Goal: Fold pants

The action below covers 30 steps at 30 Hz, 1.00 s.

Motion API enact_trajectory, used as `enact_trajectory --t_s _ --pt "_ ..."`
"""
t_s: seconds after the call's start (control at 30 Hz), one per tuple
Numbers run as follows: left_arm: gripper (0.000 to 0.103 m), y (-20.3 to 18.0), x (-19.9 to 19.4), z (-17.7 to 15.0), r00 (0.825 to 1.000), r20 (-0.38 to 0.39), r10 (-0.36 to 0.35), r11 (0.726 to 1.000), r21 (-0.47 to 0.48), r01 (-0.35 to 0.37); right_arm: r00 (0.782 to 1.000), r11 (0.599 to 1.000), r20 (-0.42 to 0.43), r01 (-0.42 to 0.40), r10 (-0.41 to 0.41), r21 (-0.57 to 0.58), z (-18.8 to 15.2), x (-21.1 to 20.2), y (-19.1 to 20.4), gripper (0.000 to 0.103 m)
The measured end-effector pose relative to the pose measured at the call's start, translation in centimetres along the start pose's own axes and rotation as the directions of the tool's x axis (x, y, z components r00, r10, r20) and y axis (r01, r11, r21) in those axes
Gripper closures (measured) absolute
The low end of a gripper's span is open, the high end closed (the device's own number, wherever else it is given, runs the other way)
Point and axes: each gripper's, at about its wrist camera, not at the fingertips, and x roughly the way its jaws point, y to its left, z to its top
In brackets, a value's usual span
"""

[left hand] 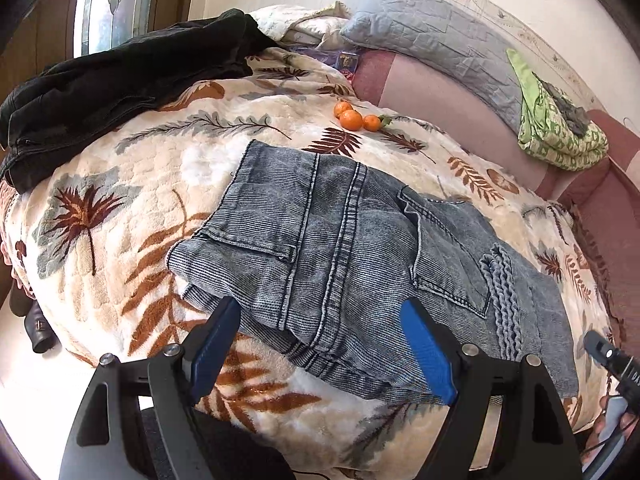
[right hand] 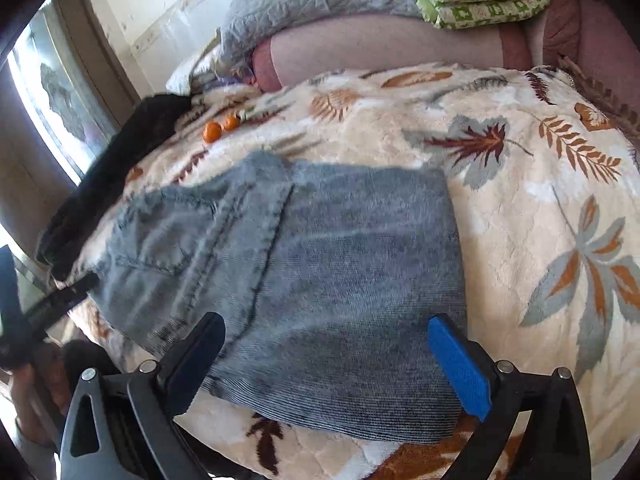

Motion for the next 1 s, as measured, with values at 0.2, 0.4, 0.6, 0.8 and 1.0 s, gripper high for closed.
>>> enact_trajectory --t_s 0.2,0.4,0.6,0.8,1.0 --pt "0.02 -0.3 0.4 0.0 1.0 -0.003 -0.001 1.0 -0.01 0.001 0.989 0.985 0.127 0.047 -0.069 0.169 1.8 -1.1 -2.1 0.0" --pt "0.02 -0.6 0.4 -0.2 1.0 -0.002 0.011 1.0 -0.002 -0.011 0.999 0.98 0.029 -0.051 0.046 0.192 1.2 2.2 -0.7 0.0" --pt "0.02 -1.4 0.8 -0.3 0.998 -0.013 0.057 0.998 0.035 -0.057 0.995 0.985 -0.05 -0.08 0.088 0.154 0.3 3.6 0.4 0.0" --pt "0.02 -1.5 1.4 -0.2 0.994 -0.064 0.083 0.996 0.048 -0.08 0.983 0.95 -0.042 -0.161 0.178 0.268 0.3 3.4 -1.5 0.0" --pt "0.02 -0.5 1.7 -0.2 0.991 -0.104 0.085 0.996 -0.016 -0.087 0.968 0.908 -0.031 -0.223 0.249 0.354 0.1 2.8 -3.3 0.0"
